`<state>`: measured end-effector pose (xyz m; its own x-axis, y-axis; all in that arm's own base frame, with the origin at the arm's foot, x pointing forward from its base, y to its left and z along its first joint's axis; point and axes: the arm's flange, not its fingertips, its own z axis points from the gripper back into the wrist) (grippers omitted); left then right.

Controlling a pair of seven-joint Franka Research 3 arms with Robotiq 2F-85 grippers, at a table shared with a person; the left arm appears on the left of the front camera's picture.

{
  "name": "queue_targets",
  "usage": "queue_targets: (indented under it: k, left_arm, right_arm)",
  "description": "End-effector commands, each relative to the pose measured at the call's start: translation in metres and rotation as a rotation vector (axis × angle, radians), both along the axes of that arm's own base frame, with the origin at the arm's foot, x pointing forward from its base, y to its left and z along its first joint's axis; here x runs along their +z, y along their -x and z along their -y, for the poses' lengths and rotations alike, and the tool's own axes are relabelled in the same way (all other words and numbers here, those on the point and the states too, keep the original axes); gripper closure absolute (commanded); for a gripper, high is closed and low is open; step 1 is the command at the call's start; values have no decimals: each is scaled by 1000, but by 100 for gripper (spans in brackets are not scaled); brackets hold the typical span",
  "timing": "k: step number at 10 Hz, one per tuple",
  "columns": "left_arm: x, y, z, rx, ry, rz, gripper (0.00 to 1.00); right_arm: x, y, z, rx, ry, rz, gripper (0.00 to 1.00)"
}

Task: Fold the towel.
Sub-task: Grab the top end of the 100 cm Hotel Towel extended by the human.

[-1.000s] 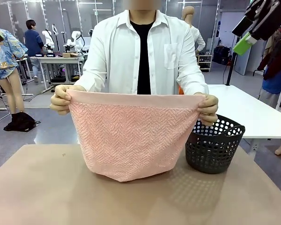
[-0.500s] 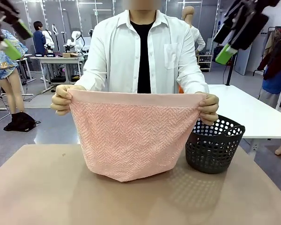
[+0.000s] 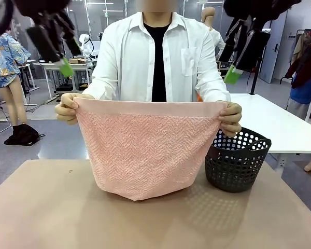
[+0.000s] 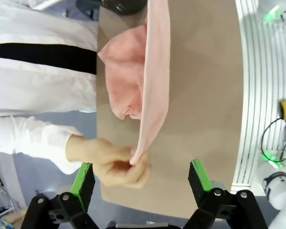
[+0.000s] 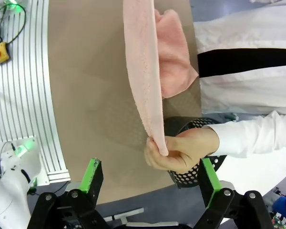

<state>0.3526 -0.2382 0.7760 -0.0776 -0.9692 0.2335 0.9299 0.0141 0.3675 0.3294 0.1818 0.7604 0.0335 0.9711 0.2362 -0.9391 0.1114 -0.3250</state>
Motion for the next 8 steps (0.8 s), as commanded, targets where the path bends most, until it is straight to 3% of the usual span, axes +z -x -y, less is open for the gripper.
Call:
queue_targets:
  k: [1,4,8]
  left_arm:
    - [-5,-15,24,27,-52,-39,0]
    - [-27,-40,40,29,-91,-75,0]
    - [-59,-48,34,14,-89,-195,0]
  right_arm:
    - [-4,-10,-14,-35,50,-18,0]
    - [-19,-25,-30,-33,87,-34,0]
    - [-40,-45,-36,-59,128,-80,0]
